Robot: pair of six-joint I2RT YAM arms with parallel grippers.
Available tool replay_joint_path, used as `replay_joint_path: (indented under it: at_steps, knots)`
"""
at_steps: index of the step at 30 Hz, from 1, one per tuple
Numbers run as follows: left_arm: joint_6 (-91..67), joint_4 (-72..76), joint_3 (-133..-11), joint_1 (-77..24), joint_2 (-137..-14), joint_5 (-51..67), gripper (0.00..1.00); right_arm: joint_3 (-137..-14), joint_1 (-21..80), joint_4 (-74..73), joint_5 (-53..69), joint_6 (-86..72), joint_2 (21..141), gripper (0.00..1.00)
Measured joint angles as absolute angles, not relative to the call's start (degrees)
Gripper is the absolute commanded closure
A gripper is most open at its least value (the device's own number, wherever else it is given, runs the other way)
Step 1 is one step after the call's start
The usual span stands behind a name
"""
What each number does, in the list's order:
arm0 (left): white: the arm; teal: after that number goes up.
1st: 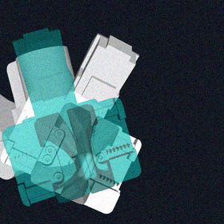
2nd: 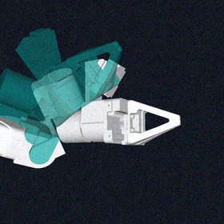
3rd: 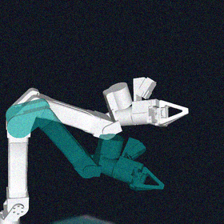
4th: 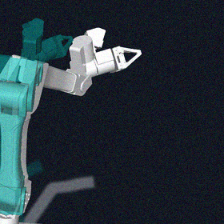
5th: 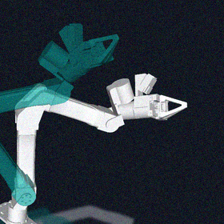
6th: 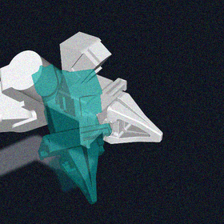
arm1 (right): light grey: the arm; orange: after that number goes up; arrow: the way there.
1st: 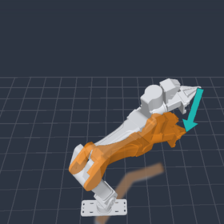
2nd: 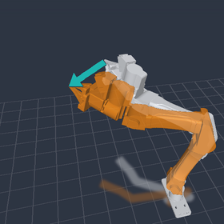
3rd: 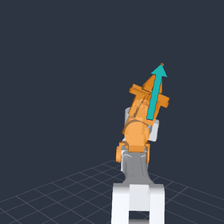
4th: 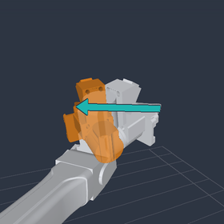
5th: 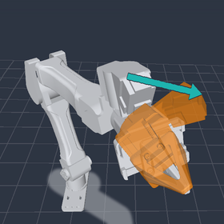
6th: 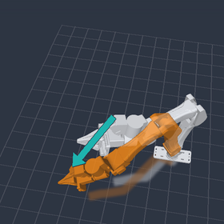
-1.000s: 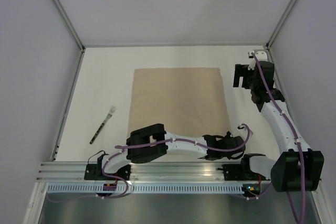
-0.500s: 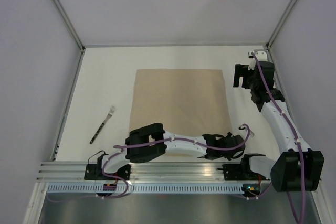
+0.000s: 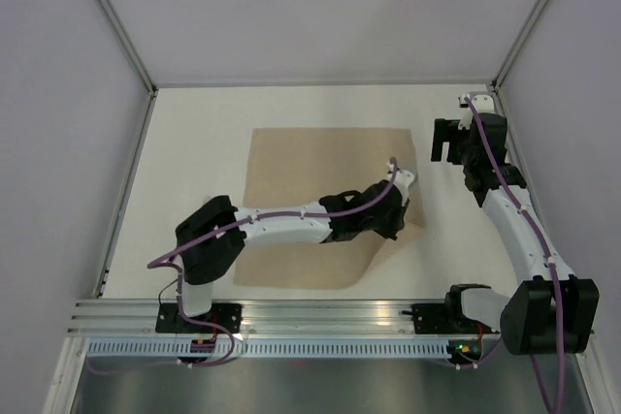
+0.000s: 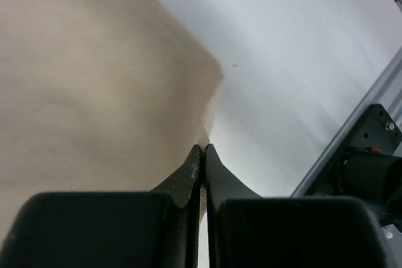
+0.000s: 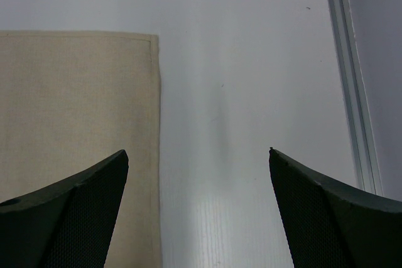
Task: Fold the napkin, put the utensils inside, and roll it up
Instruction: Fold the napkin
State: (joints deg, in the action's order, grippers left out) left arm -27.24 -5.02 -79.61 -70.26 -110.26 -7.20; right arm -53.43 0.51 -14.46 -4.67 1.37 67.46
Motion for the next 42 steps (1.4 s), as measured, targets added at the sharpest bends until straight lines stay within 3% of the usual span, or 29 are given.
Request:
replay_joint_path:
  at_steps: [8, 18, 31, 42]
  knots:
    - [-32.0, -4.2, -69.3, -52.8, -103.0, -0.7, 0.98, -53.4, 0.5, -14.4, -4.8, 1.4, 67.2, 0.02]
    - [-32.9, -6.5, -68.4, -36.7, -99.6, 5.2, 0.98, -53.4, 0.5, -14.3, -4.8, 1.5, 66.5, 0.02]
    - [-32.4, -13.9, -76.4, -23.3, -100.3, 9.0, 0.98, -53.4, 0.5, -14.3, -4.6, 1.8, 65.8, 0.02]
    - [-31.0, -17.5, -80.3, -17.6, -105.9, 10.8, 0.98, -53.4, 0.5, -14.3, -4.3, 1.8, 65.7, 0.02]
